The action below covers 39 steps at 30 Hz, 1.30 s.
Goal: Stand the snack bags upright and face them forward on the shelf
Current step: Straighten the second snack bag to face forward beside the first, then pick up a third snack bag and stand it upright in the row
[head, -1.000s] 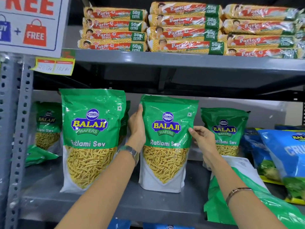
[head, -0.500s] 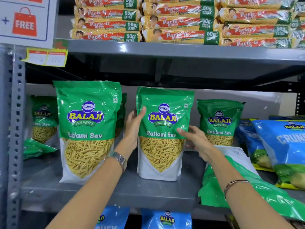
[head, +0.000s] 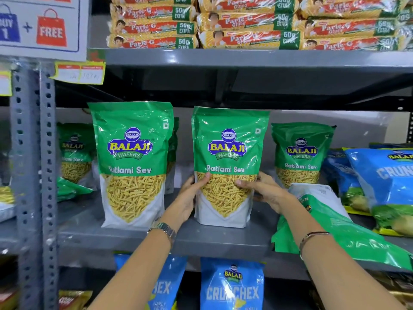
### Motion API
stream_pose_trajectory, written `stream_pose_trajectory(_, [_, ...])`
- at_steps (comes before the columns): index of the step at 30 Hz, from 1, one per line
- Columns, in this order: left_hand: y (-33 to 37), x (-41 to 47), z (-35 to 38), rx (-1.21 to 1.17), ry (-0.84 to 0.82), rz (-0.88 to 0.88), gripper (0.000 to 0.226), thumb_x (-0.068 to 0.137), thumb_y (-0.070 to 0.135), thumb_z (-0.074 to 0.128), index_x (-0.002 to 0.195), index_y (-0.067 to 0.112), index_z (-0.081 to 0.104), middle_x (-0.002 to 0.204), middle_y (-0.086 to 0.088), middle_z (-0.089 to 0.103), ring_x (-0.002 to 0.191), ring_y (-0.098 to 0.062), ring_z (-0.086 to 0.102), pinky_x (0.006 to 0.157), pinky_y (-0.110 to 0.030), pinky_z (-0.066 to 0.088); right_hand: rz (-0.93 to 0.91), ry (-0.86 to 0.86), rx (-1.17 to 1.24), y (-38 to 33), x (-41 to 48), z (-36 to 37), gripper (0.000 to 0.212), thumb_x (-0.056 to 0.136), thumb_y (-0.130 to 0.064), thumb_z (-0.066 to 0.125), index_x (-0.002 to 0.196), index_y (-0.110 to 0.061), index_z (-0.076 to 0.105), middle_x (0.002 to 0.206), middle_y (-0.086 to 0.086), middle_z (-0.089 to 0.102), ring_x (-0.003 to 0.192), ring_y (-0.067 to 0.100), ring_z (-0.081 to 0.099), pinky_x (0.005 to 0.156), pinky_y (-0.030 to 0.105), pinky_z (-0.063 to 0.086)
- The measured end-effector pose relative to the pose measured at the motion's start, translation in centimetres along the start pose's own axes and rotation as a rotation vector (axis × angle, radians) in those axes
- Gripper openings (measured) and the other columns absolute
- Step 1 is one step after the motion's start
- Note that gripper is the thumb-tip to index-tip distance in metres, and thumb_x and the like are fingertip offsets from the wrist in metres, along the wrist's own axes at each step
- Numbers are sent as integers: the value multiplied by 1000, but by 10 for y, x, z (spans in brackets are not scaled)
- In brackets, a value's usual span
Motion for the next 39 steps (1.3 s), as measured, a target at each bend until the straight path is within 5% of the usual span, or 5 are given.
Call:
stream_pose_trajectory(15, [14,-33,-3,160,8,-39,66,40,55,82,99,34,60,117,5,66,117,-20,55,107,-54,33,-32,-65,-45,-10,-26,1,78,33,-51,86,102,-26,59,106,-7,70,103,15,61,98,44,45])
stream_pose_trajectory(19, [14,-37,3,126,41,-23,36,67,41,74,99,31,60,123,2,63,114,-15,55,105,-40,37,-57,-43,-51,-10,-29,2,87,46,-42,85,123,-16,53,121,4,65,112,21,59,103,47,42])
stream_pose_trajectory(25, [12,-77,30,239,486,544,59,68,39,77,118,30,46,120,9,53,110,-1,50,90,-8,35,-177,147,-74,-34,-43,-60,89,59,-37,78,135,-14,39,129,4,51,115,20,53,84,31,47])
stream_pose_trajectory(31, [-38,-107,119,1033,-233,706,81,57,67,69,129,45,37,130,30,44,121,11,37,98,-2,17,-192,119,-250,-52,-86,-131,66,58,-41,73,118,-27,50,122,1,61,107,13,60,93,37,47])
stream_pose_trajectory(39, [-43,-76,144,963,-28,770,45,66,0,61,105,21,71,116,7,69,104,-10,63,90,-11,39,-46,-200,-780,-43,-131,-122,88,50,-41,87,126,-34,44,125,-19,48,115,-6,44,85,7,35])
Point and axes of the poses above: each hand's wrist, its own x-axis towards the middle knuckle, its own z-axis out of the palm, y = z × x, the point moved 3 cm from there along x, towards the middle knuckle
